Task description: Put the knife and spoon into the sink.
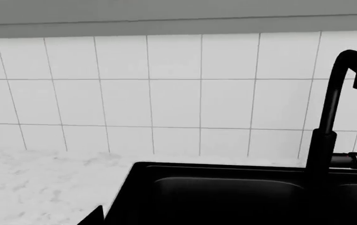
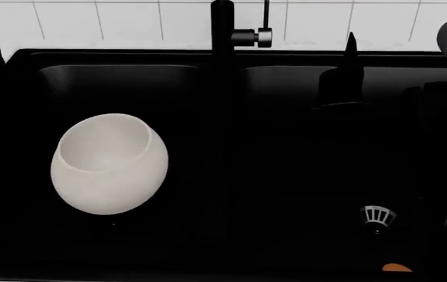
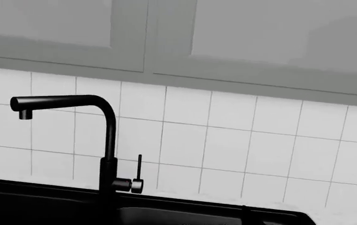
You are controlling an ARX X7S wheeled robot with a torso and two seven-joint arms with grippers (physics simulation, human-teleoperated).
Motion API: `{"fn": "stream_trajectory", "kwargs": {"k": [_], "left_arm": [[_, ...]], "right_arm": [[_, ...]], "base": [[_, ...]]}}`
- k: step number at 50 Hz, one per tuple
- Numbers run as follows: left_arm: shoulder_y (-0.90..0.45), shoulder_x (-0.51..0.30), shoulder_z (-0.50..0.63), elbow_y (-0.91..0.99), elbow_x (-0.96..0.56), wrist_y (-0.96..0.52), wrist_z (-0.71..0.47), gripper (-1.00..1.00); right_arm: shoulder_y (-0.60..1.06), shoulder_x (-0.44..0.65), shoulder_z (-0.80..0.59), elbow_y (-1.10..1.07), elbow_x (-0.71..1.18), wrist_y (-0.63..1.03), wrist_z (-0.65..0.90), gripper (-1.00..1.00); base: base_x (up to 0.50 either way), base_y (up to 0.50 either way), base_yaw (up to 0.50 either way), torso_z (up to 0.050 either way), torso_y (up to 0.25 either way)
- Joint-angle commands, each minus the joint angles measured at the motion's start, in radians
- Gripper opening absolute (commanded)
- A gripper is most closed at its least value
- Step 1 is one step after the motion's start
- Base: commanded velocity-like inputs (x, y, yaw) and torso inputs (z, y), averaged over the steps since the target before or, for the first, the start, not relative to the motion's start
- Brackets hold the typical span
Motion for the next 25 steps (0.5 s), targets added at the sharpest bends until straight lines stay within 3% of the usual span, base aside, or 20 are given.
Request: {"fn": "stream_trajectory", "kwargs": {"k": [1,6,11,20,25], "left_arm": [[0.002,0.001,0.001,0.0,-0.006,0.002,-0.002,1.0],[0.001,0.0,0.0,0.004,-0.009,-0.003,-0.007,1.0],[-0.003,-0.001,0.002,0.001,-0.009,-0.002,-0.007,1.0],[-0.002,-0.004,0.002,0.0,-0.012,-0.002,-0.01,1.0],[-0.001,-0.004,0.004,-0.004,-0.012,0.003,-0.009,1.0]], "right_arm": [[-0.014,0.003,0.005,0.002,0.007,-0.017,-0.004,1.0],[-0.007,0.0,0.003,-0.001,0.004,0.0,-0.002,1.0],[-0.007,-0.001,0.005,-0.001,0.004,0.001,-0.002,1.0],[-0.006,-0.011,0.007,0.008,0.005,0.003,-0.014,1.0],[-0.009,-0.011,0.01,0.009,0.006,-0.003,-0.015,1.0]], "base": [[0.0,0.0,0.0,0.0,0.0],[0.0,0.04,0.0,0.0,0.0],[0.0,0.39,0.0,0.0,0.0],[0.0,0.02,0.0,0.0,0.0],[0.0,0.4,0.0,0.0,0.0]]}}
